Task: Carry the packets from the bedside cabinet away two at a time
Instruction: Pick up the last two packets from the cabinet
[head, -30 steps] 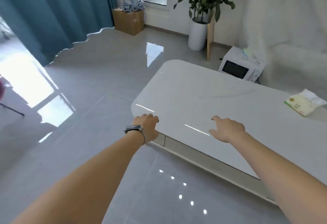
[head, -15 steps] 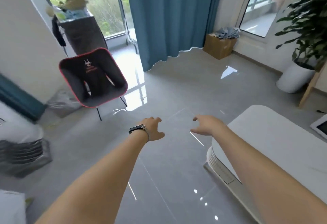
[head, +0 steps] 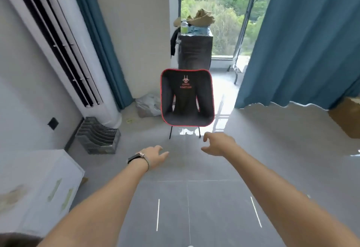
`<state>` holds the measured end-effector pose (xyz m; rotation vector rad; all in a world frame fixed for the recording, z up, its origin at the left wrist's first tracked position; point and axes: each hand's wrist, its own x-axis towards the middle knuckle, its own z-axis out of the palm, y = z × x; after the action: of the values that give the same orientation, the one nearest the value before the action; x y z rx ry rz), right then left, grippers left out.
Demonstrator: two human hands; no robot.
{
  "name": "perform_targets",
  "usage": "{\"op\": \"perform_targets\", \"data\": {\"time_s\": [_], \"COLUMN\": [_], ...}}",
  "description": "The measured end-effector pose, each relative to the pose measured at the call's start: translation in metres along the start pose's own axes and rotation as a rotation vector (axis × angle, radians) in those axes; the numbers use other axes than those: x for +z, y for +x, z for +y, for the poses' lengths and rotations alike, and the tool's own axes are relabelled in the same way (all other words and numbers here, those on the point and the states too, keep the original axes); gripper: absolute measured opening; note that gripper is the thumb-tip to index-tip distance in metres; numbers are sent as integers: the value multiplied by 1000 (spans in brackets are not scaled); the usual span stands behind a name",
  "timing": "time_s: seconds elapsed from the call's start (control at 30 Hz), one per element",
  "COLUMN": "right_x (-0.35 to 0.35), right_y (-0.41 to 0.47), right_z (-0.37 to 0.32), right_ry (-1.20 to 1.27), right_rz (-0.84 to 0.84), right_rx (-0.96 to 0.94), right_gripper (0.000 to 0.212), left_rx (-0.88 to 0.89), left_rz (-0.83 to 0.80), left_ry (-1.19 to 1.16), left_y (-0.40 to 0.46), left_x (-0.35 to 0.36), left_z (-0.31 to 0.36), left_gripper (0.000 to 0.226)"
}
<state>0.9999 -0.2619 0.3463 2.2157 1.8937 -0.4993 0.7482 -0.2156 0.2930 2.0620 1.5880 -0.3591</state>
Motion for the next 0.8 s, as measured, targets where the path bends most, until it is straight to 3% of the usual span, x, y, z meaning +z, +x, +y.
{"op": "perform_targets", "data": {"time_s": [0.2, 0.37, 0.63, 0.8], "right_x": [-46, -34, -29, -14], "right_y": [133, 207, 262, 280], "right_z": [-100, -254, -510, -621], "right_ry": [-162, -244, -356, -331], "right_rz": [-43, -159, -230, -251], "right_rx": [-246, -494, -880, -1016], "right_gripper": [44, 44, 46, 46], "left_rx": [-297, -577, -895, -1102], "left_rz": [53, 72, 172, 213], "left_ry": [-186, -332, -443, -455], "left_y": [19, -2, -61, -86], "left_x": [-39, -42, -82, -84], "left_z": [-117, -241, -438, -506], "left_gripper": [61, 69, 59, 49]}}
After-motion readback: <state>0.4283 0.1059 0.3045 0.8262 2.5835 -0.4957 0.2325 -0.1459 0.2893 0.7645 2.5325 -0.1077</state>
